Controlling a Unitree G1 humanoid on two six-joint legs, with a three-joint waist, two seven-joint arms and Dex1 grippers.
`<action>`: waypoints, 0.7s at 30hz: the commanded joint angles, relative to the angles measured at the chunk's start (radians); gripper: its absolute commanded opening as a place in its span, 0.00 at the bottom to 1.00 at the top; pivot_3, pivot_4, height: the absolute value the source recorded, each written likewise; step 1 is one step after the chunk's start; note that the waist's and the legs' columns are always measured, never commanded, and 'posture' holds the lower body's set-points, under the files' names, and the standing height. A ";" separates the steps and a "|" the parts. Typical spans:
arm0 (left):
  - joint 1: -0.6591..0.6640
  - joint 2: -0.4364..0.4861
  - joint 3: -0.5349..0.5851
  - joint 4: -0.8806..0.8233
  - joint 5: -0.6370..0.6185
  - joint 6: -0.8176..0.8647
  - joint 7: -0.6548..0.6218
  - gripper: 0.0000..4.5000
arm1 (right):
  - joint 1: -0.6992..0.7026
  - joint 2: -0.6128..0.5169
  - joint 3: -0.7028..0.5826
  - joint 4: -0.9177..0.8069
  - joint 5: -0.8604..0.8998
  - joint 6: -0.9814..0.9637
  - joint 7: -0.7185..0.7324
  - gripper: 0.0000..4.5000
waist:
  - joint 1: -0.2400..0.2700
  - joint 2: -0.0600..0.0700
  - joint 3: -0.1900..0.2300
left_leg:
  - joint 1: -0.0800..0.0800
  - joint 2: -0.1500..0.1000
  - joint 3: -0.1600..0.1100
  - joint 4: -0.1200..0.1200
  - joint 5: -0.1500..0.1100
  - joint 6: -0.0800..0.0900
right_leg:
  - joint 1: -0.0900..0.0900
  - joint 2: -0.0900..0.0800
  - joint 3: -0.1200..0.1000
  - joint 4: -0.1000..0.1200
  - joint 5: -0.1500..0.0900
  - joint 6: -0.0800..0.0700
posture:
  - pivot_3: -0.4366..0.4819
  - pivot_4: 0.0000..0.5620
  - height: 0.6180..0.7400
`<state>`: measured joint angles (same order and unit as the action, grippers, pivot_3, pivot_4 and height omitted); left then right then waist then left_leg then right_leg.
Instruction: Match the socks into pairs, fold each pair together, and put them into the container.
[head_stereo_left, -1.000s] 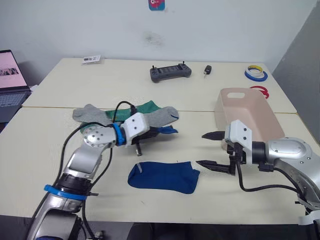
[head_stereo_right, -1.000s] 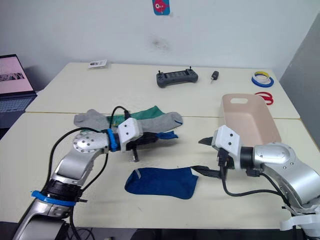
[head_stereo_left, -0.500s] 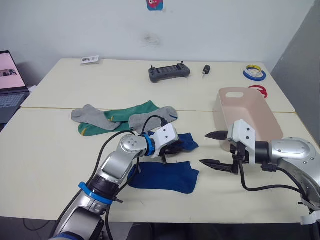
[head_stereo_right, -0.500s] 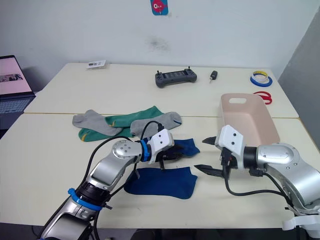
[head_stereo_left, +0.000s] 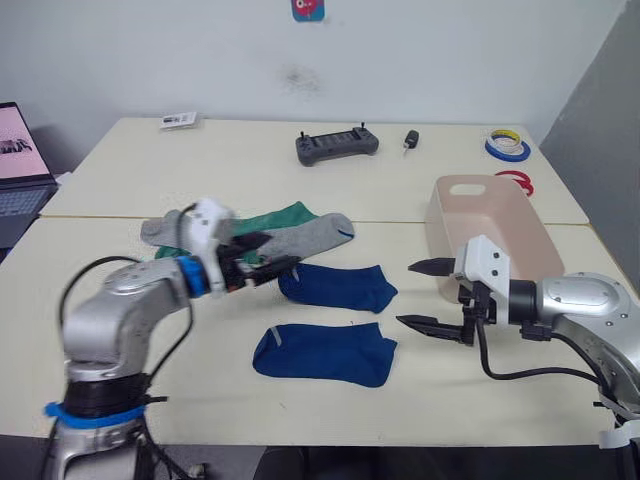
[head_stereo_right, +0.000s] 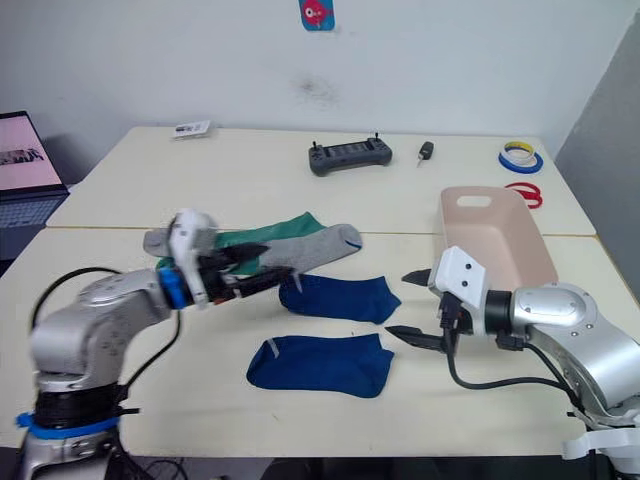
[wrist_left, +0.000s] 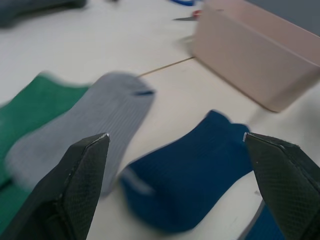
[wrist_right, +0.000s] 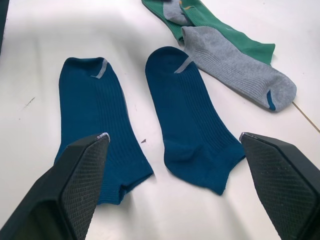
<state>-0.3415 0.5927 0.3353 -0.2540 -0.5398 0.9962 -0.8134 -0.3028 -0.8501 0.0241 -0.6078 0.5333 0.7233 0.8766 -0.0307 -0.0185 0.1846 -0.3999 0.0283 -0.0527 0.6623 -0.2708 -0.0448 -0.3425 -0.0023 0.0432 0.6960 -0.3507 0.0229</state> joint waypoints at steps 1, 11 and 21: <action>0.051 -0.018 0.050 0.010 -0.037 0.047 0.075 1.00 | -0.027 0.010 -0.001 -0.015 0.009 -0.023 0.008 1.00 | 0.003 0.000 0.000 | 0.000 0.000 0.000 0.000 0.000 0.000 | 0.000 -0.001 0.000 0.000 0.000 0.000 | 0.48 0.27 1.00; 0.015 -0.159 -0.066 0.068 0.003 0.048 0.258 1.00 | -0.034 0.009 0.006 -0.010 0.008 -0.021 0.020 1.00 | 0.015 -0.002 0.001 | -0.001 -0.001 -0.002 0.000 0.001 -0.002 | 0.001 -0.002 0.001 -0.001 0.000 0.000 | 0.48 0.27 1.00; -0.062 -0.194 -0.170 0.189 0.028 0.000 0.283 0.66 | -0.024 0.012 0.007 -0.016 0.004 -0.018 0.011 1.00 | 0.011 -0.002 0.001 | 0.000 -0.001 -0.002 0.000 0.001 -0.003 | 0.001 -0.002 0.000 0.000 0.000 0.000 | 0.48 0.27 1.00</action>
<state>-0.3958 0.3982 0.1897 -0.0625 -0.5076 1.0070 -0.5167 -0.3268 -0.8367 0.0424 -0.6024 0.5315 0.7127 0.8916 -0.0194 -0.0209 0.1856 -0.4004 0.0271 -0.0542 0.6624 -0.2693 -0.0476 -0.3413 -0.0038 0.0436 0.6958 -0.3505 0.0229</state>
